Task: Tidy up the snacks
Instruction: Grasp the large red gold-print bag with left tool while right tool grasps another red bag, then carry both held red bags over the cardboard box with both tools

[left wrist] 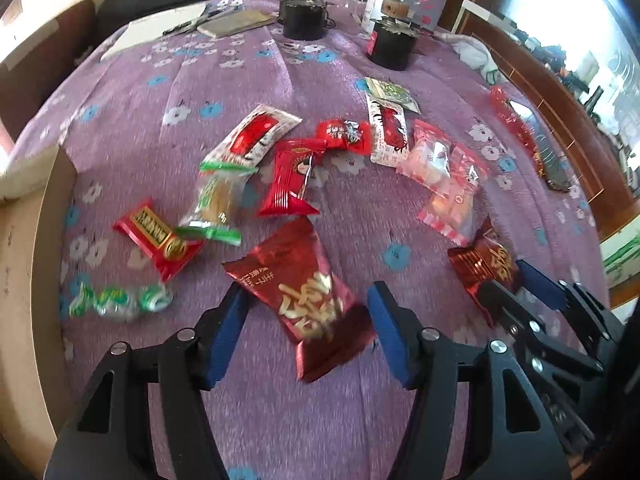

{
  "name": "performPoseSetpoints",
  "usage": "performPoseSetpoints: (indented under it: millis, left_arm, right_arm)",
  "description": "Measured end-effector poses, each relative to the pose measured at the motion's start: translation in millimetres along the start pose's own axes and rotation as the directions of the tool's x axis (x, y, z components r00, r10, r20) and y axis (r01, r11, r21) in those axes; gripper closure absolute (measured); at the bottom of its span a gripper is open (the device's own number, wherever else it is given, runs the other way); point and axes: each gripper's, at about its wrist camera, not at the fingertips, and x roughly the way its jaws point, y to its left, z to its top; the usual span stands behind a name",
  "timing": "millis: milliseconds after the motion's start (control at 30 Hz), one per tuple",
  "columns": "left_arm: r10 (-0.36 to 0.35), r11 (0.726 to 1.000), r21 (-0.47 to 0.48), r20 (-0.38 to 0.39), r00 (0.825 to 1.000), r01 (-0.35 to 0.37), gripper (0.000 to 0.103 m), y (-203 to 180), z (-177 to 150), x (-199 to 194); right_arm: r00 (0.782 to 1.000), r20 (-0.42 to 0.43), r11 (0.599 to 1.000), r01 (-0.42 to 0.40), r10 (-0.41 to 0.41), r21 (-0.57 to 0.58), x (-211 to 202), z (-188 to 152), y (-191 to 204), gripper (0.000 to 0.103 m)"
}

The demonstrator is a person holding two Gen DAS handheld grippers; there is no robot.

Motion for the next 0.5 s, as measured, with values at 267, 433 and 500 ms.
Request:
performPoseSetpoints:
  millis: [267,433,500]
  left_arm:
    - [0.065,0.996,0.053,0.068,0.996,-0.069,0.042,-3.9,-0.5,5.2]
    - [0.049,0.997,0.063,0.078,0.996,-0.054,0.065,-7.1,-3.4,0.3]
    - [0.048,0.996,0.065,0.08,0.996,-0.053,0.065,-8.3,-5.7,-1.5]
  right_arm:
    - [1.0,0.0,1.0,-0.002,0.002,-0.001,-0.1,-0.2,-0.3,0.05]
    - [1.0,0.001,1.0,-0.012,0.012,-0.003,0.2,-0.2,0.3,0.046]
    - [1.0,0.003,1.0,-0.01,0.01,-0.003,0.1,-0.5,0.9,0.046]
